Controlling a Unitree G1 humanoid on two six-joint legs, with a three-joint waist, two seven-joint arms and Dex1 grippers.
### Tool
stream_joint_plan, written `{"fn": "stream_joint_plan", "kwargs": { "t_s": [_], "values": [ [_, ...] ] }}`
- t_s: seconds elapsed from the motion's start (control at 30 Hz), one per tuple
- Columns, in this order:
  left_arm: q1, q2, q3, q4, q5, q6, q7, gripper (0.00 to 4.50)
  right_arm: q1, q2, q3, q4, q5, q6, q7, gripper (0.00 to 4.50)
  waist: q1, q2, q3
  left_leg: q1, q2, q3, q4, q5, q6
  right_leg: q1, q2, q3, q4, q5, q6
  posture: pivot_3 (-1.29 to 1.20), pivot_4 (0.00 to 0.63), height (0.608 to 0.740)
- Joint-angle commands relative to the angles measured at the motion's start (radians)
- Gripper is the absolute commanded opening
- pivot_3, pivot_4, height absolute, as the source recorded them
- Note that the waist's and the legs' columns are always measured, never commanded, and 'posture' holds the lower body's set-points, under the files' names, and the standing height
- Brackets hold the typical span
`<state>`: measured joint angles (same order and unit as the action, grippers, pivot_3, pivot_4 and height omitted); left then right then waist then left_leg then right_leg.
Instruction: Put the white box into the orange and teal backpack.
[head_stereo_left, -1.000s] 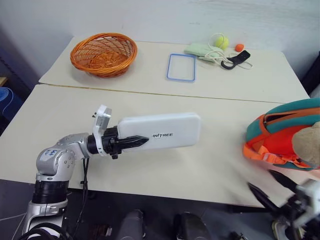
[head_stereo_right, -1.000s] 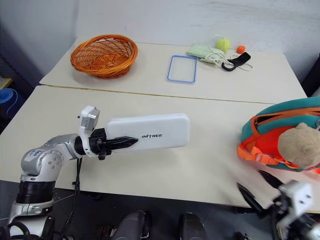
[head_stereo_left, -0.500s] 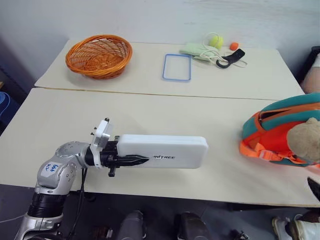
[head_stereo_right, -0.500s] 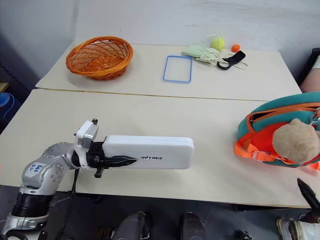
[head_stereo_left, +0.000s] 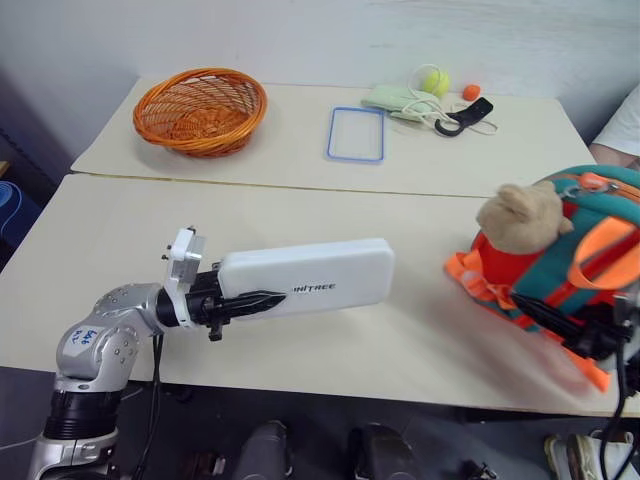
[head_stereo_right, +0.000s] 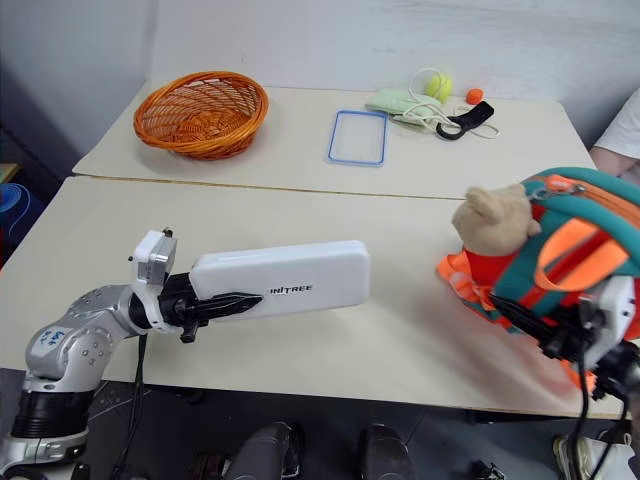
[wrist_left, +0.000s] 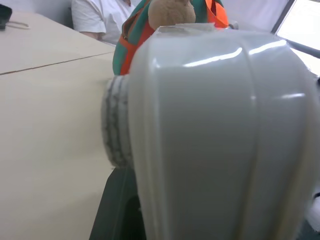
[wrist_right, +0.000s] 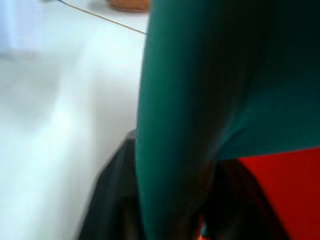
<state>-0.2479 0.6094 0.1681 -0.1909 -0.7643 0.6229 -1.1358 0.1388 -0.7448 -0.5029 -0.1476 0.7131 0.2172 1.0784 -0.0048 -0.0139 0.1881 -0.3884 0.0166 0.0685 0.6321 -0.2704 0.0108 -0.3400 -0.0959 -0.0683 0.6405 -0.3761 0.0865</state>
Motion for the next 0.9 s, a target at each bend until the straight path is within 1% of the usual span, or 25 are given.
{"fn": "stream_joint_plan", "kwargs": {
  "t_s": [0.03, 0.17, 0.33, 0.5, 0.57, 0.6, 0.67, 0.73, 0.83, 0.9],
  "values": [
    [0.011, 0.008, 0.058, -0.046, -0.049, 0.001, 0.028, 1.29, -0.053, 0.027, 0.029, -0.040, 0.020, 0.001, -0.014, 0.06, 0.001, 0.000, 0.000, 0.000, 0.000, 0.000, 0.000, 0.000, 0.000, 0.000, 0.000, 0.000, 0.000, 0.000, 0.000, 0.00, 0.150, 0.740],
    [0.001, -0.015, 0.097, -0.031, -0.077, 0.012, 0.091, 1.29, -0.145, 0.078, 0.107, -0.064, 0.022, 0.006, -0.029, 0.01, 0.000, 0.000, 0.000, 0.000, 0.000, 0.000, 0.001, 0.000, 0.000, 0.000, 0.000, 0.000, 0.000, 0.000, 0.000, 0.00, 0.150, 0.740],
    [-0.029, -0.040, 0.176, 0.038, -0.115, 0.031, 0.188, 1.29, -0.330, 0.173, 0.316, -0.132, 0.013, 0.054, -0.044, 0.01, -0.016, -0.001, 0.001, 0.000, 0.000, 0.000, 0.001, 0.001, -0.002, -0.002, 0.000, 0.000, 0.003, 0.000, 0.000, 0.00, 0.150, 0.740],
    [0.003, -0.008, 0.251, 0.120, -0.102, 0.022, 0.207, 1.29, -0.510, 0.285, 0.512, -0.163, 0.022, 0.129, -0.030, 0.01, -0.037, -0.001, 0.001, 0.000, 0.001, 0.000, -0.001, 0.003, -0.005, -0.004, 0.002, 0.000, 0.004, 0.000, 0.000, 0.00, 0.150, 0.740],
    [0.026, 0.004, 0.267, 0.165, -0.080, 0.006, 0.208, 1.29, -0.544, 0.297, 0.559, -0.182, 0.045, 0.172, -0.002, 0.01, -0.037, -0.001, 0.001, -0.001, 0.002, 0.000, -0.002, 0.003, -0.005, -0.005, 0.002, 0.000, 0.005, 0.000, 0.000, 0.00, 0.150, 0.740],
    [0.037, 0.013, 0.269, 0.182, -0.066, -0.005, 0.203, 1.29, -0.544, 0.285, 0.574, -0.201, 0.058, 0.196, 0.018, 0.01, -0.032, -0.001, 0.001, -0.001, 0.002, 0.000, -0.002, 0.003, -0.005, -0.005, 0.002, 0.000, 0.005, 0.000, 0.000, 0.00, 0.150, 0.740],
    [0.052, 0.025, 0.274, 0.189, -0.056, -0.018, 0.201, 1.29, -0.526, 0.245, 0.575, -0.251, 0.105, 0.258, 0.039, 0.01, -0.023, -0.002, 0.001, -0.002, 0.002, -0.001, -0.001, 0.002, -0.004, -0.005, 0.001, 0.000, 0.005, 0.000, 0.000, 0.00, 0.150, 0.740],
    [0.047, 0.022, 0.310, 0.184, -0.079, -0.019, 0.223, 1.29, -0.496, 0.196, 0.526, -0.298, 0.183, 0.322, 0.038, 0.01, -0.012, -0.003, 0.002, -0.005, 0.000, -0.004, 0.000, 0.001, -0.001, -0.004, -0.001, -0.001, 0.004, 0.000, 0.000, 0.00, 0.150, 0.740],
    [-0.008, -0.017, 0.434, 0.156, -0.215, 0.016, 0.350, 1.29, -0.446, 0.095, 0.447, -0.316, 0.230, 0.382, 0.049, 0.01, 0.003, -0.004, 0.002, -0.010, -0.002, -0.007, 0.006, -0.002, 0.003, -0.004, -0.003, -0.001, 0.001, 0.000, 0.000, 0.00, 0.150, 0.740],
    [-0.013, -0.007, 0.496, 0.108, -0.299, 0.050, 0.383, 1.29, -0.424, 0.048, 0.394, -0.289, 0.223, 0.386, 0.045, 0.01, 0.002, -0.006, 0.003, -0.015, -0.002, -0.011, 0.013, -0.005, 0.004, -0.004, -0.003, -0.004, -0.003, 0.001, 0.001, 0.00, 0.150, 0.740]
  ]
}}
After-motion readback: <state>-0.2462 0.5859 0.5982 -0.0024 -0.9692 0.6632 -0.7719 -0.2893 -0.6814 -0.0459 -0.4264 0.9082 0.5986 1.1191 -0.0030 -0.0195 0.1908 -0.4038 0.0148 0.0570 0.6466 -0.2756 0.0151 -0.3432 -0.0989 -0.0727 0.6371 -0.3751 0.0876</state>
